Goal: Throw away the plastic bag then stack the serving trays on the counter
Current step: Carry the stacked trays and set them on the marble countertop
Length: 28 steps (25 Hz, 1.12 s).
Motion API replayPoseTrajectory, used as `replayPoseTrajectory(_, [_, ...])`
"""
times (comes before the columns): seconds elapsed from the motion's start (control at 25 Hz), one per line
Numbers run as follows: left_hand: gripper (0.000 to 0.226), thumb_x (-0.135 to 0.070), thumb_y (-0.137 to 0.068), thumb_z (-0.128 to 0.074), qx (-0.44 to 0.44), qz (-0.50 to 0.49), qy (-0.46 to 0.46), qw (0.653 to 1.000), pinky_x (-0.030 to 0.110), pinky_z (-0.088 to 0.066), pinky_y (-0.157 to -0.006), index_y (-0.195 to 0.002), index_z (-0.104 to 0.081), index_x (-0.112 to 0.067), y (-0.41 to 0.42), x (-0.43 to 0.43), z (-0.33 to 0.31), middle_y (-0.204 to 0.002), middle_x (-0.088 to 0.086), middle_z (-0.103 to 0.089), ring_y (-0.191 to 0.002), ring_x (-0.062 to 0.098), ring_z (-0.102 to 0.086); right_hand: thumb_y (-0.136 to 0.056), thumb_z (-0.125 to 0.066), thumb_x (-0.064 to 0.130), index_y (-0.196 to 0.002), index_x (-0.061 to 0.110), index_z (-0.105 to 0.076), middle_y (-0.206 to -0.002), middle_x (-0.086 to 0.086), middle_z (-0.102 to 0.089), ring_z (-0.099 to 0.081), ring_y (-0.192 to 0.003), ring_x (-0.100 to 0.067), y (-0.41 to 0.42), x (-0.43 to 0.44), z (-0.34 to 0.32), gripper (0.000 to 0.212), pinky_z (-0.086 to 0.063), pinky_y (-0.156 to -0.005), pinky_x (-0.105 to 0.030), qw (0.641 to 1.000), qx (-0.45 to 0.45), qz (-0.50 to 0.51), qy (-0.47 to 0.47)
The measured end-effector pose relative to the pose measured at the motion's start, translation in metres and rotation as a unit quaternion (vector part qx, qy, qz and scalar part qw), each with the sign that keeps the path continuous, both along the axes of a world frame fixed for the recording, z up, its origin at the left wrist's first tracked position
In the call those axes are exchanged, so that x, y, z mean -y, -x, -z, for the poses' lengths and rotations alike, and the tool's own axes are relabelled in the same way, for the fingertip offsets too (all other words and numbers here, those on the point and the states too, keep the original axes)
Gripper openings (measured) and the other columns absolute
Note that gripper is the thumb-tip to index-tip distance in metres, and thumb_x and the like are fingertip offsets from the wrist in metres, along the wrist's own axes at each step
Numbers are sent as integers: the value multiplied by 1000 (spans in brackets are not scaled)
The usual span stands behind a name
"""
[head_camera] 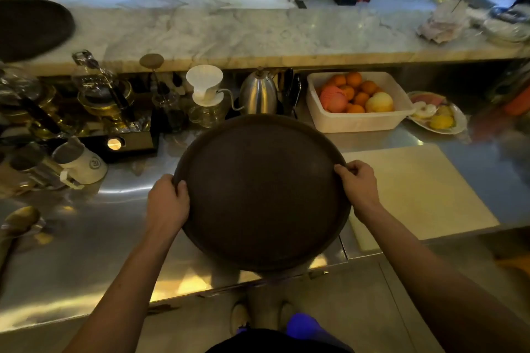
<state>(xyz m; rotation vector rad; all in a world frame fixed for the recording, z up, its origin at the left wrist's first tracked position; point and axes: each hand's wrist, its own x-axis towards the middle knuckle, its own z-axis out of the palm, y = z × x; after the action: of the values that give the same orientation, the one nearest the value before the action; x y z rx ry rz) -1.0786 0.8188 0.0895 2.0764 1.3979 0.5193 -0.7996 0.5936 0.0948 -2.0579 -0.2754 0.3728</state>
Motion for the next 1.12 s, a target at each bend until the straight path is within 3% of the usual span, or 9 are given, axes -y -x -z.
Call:
replayPoseTrajectory(0.08, [23,-18,-97,-49,18,3,-10,1000,34,-41,-65,-110,-59,-2,2,0,-24,-90,11,-60,-80,25,-57,-87,-60,26,-92,7,-62,-83,-10,-65,-64,-77,-22,0,-3,-23,20,-47,-60,-31,999,-17,1,-34])
replayPoseTrajectory(0.2, [24,-18,-97,-50,26,-13,-44,999,22,-30,-53,-111,-59,0,3,-2,-59,-86,4,-54,-71,13,-46,-87,-59,25,-94,11,-61,-87,-10,-65,-64,-82,-22,-1,-8,-55,16,-47,-63,-32,994,-46,-2,-94])
replayPoseTrajectory(0.28, [23,-19,-96,-52,31,-30,-64,997,25,-28,-52,-108,-60,-1,7,-2,-83,-82,3,-54,-66,13,-44,-87,-59,22,-92,9,-61,-87,-14,-65,-63,-81,-23,-2,-13,-79,14,-49,-65,-35,991,-39,-23,-124])
replayPoseTrajectory(0.44, [21,-22,-95,-53,42,-65,-77,994,33,-43,-61,-107,-62,-7,26,0,-126,-90,8,-64,-77,21,-57,-84,-60,22,-92,6,-60,-91,-21,-62,-62,-85,-29,1,-28,-117,19,-51,-72,-45,982,-31,-65,-177])
replayPoseTrajectory(0.52, [20,-22,-95,-54,50,-91,-90,991,37,-47,-70,-107,-62,-9,40,2,-143,-92,8,-64,-82,25,-60,-83,-60,23,-95,7,-58,-90,-16,-59,-60,-84,-26,7,-39,-131,20,-49,-68,-41,976,-30,-93,-195])
replayPoseTrajectory(0.68, [14,-20,-93,-56,34,-140,-129,981,35,-42,-71,-100,-64,-11,85,-2,-174,-86,4,-61,-80,23,-56,-81,-63,23,-96,9,-60,-88,-10,-62,-61,-83,-22,35,-71,-158,20,-49,-68,-36,970,-21,-140,-199])
replayPoseTrajectory(0.88, [7,-20,-92,-57,38,-182,-139,973,33,-41,-61,-90,-61,-14,149,-30,-201,-71,2,-58,-67,22,-54,-81,-62,27,-97,15,-61,-91,-6,-64,-61,-84,-18,89,-131,-189,20,-44,-63,-31,965,-8,-178,-193])
replayPoseTrajectory(1.0, [4,-20,-93,-56,63,-196,-138,969,30,-41,-57,-93,-59,-18,191,-64,-203,-72,0,-59,-65,17,-55,-78,-61,31,-91,17,-63,-87,-6,-65,-62,-84,-21,130,-177,-199,19,-51,-68,-38,968,18,-176,-177])
replayPoseTrajectory(1.12, [4,-22,-93,-56,93,-191,-140,967,29,-42,-55,-92,-59,-20,231,-116,-206,-70,-3,-58,-64,15,-55,-79,-61,28,-92,8,-65,-88,-15,-65,-63,-80,-23,172,-229,-204,25,-53,-72,-43,969,26,-160,-186])
